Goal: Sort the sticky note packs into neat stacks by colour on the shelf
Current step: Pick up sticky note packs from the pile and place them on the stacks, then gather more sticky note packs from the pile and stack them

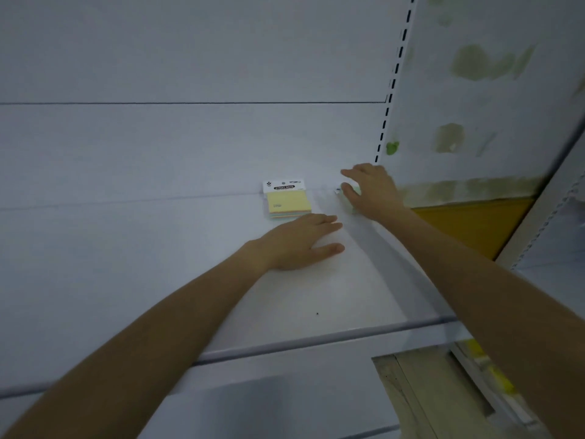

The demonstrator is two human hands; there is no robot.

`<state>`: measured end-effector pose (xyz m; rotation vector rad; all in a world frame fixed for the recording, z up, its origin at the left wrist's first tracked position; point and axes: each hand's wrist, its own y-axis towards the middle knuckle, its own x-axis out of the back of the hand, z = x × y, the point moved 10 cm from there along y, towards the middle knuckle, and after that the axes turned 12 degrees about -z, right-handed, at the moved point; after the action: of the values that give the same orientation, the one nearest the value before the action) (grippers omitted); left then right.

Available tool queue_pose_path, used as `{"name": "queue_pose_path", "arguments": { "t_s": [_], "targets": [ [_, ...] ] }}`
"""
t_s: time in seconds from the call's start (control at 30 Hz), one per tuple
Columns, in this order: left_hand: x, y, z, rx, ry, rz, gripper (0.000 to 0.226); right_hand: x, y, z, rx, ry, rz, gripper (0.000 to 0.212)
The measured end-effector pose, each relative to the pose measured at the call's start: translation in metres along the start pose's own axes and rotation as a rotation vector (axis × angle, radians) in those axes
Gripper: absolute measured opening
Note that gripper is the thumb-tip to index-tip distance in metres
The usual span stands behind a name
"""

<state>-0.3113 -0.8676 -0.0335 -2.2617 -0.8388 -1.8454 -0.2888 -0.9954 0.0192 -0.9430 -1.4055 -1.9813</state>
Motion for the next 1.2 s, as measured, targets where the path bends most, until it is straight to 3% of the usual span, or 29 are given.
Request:
{"name": "queue_pose_path", "arguments": {
  "t_s": [0.2, 0.5, 0.7, 0.9, 1.0, 1.1, 1.2],
  "targets": [
    [0.053, -0.072, 0.061, 0.059, 0.109, -0.124, 0.05, -0.024, -0.002, 0.129, 0.185, 0.045, 0.063, 0.041],
    [0.159, -0.295, 0.242, 0.483, 0.353, -0.125, 0.053, -0.068, -0.056, 0.385, 0.363, 0.201, 0.178, 0.045],
    [0.237, -0.429, 0.324, 0.654, 0.428, -0.219, 0.049, -0.085, -0.1, 0.539, 0.437, 0.331, 0.207, 0.045],
    [0.295, -0.507, 0.399, 0.76, 0.455, -0.291, 0.047, -0.12, -0.107, 0.628, 0.383, 0.423, 0.32, 0.049],
    [0.314, -0.53, 0.432, 0.789, 0.48, -0.325, 0.047, -0.147, -0.106, 0.662, 0.386, 0.428, 0.456, 0.065],
    [0.318, -0.548, 0.462, 0.814, 0.451, -0.284, 0.055, -0.175, -0.112, 0.689, 0.428, 0.367, 0.624, 0.082],
    [0.31, -0.555, 0.483, 0.802, 0.415, -0.202, 0.065, -0.189, -0.109, 0.695, 0.449, 0.311, 0.681, 0.081]
  ]
}}
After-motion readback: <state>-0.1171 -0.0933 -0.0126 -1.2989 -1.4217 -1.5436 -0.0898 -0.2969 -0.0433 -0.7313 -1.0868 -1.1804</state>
